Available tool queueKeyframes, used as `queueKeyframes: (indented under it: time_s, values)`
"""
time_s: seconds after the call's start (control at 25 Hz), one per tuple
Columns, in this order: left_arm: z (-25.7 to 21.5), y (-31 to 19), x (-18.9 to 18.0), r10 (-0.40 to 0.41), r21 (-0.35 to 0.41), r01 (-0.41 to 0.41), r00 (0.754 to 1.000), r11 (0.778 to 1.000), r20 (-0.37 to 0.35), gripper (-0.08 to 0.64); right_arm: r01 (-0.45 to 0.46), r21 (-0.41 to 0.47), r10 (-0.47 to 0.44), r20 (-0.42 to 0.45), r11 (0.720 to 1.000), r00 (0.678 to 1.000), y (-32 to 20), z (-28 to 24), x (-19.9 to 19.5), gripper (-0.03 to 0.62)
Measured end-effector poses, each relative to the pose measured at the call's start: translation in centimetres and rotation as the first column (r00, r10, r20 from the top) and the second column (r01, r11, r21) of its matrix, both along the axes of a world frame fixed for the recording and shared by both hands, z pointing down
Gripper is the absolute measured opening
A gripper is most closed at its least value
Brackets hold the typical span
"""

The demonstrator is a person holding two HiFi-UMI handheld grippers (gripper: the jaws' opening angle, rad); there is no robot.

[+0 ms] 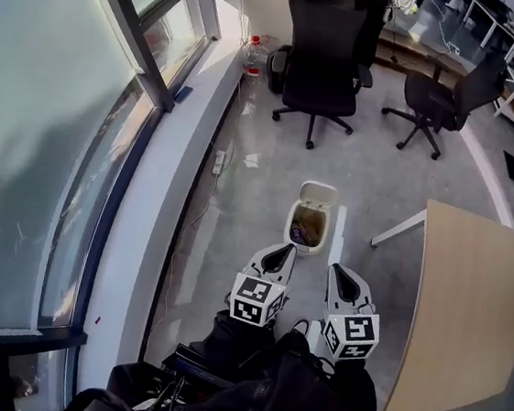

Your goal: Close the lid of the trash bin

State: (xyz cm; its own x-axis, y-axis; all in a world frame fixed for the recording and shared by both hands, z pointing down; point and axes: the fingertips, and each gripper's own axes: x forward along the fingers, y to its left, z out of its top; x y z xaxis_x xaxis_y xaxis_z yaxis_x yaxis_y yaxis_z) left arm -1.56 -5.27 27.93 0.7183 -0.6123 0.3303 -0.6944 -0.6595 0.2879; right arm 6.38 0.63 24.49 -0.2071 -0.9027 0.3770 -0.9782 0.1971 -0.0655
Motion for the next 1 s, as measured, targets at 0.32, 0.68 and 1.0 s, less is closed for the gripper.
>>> queueKeyframes:
  time_s: [0.32,0.68,1.0]
  values:
    - [3.3,-1.9,1.8,-0.049,-0.039,0.052,0.996,0.998,0.077,0.002,0.071,-0.062,-0.068,0.043,0.996,0.997,-2.6,3.6,1.4,0.003]
    - [10.2,-3.5,3.3,-0.089,-0.136,0.112,0.982,0.984,0.167,0.002,0.197,-0.195,-0.187,0.069,0.961,0.98,-5.3,11.4,2.2,0.003]
    - [19.2,-2.0,4.1,-0.05,-0.286,0.115,0.973,0.951,0.227,0.002,0.265,-0.351,-0.256,0.074,0.898,0.964,-4.8,20.5,2.5,0.003]
